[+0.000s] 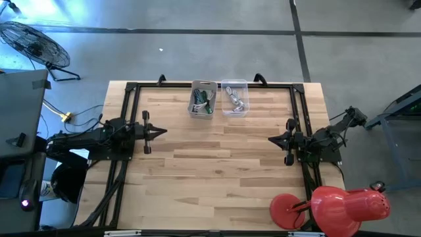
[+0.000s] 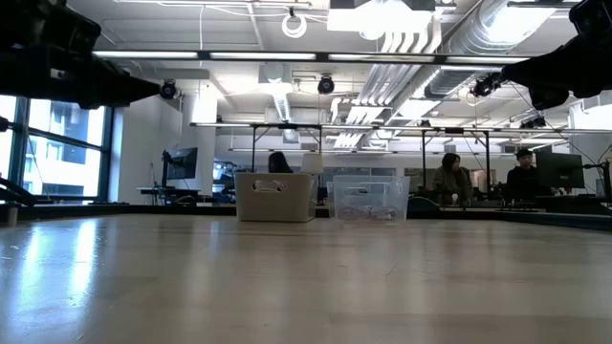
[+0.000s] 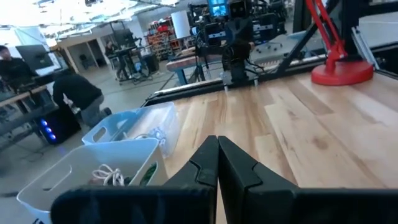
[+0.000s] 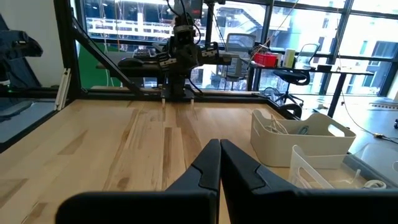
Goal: Pick & Place USB Port
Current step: Return to Home Position
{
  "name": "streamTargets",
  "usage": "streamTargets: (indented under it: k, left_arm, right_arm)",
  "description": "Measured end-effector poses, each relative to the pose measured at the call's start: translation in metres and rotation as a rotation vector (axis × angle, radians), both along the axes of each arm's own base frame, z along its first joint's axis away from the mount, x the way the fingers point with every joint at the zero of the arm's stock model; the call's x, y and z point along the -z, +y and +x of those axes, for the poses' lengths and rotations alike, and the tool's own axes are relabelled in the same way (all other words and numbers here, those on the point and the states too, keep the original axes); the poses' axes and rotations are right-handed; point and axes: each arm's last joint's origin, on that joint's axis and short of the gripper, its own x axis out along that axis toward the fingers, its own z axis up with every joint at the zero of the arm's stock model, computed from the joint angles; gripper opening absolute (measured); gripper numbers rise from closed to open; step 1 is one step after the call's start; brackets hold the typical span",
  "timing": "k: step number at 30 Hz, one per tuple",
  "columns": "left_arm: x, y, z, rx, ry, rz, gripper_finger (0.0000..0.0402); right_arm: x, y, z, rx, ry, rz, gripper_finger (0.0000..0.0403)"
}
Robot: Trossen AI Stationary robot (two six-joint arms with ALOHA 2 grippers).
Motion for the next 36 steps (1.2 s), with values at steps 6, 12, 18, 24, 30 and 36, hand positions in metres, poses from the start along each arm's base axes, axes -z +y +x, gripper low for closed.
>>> streamTargets:
  k: [6,12,18,24,30,36]
  left_arm:
    - [0.000,0.001,0.000,-0.027,-0.018,-0.105,0.0000]
    - [-0.001,0.002,0.000,-0.062,-0.037,-0.183,0.0000]
    - [-0.001,0.002,0.000,-0.063,-0.037,-0.181,0.0000]
    - [-0.001,0.002,0.000,-0.056,-0.034,-0.174,0.0000]
    - [-0.001,0.002,0.000,-0.056,-0.033,-0.171,0.0001]
    - [-0.001,0.002,0.000,-0.055,-0.033,-0.171,0.0001]
  right_arm:
    - [0.000,0.000,0.000,0.001,0.000,0.009,0.0000]
    - [0.000,0.000,0.000,0.009,0.001,0.009,0.0000]
    - [0.001,-0.003,-0.001,0.092,0.002,0.040,0.0000]
    - [0.001,-0.004,-0.001,0.129,0.004,0.037,0.0000]
    - [0.001,-0.009,0.001,0.203,0.016,-0.010,0.0000]
    - [0.001,-0.017,0.004,0.189,0.015,-0.011,0.0000]
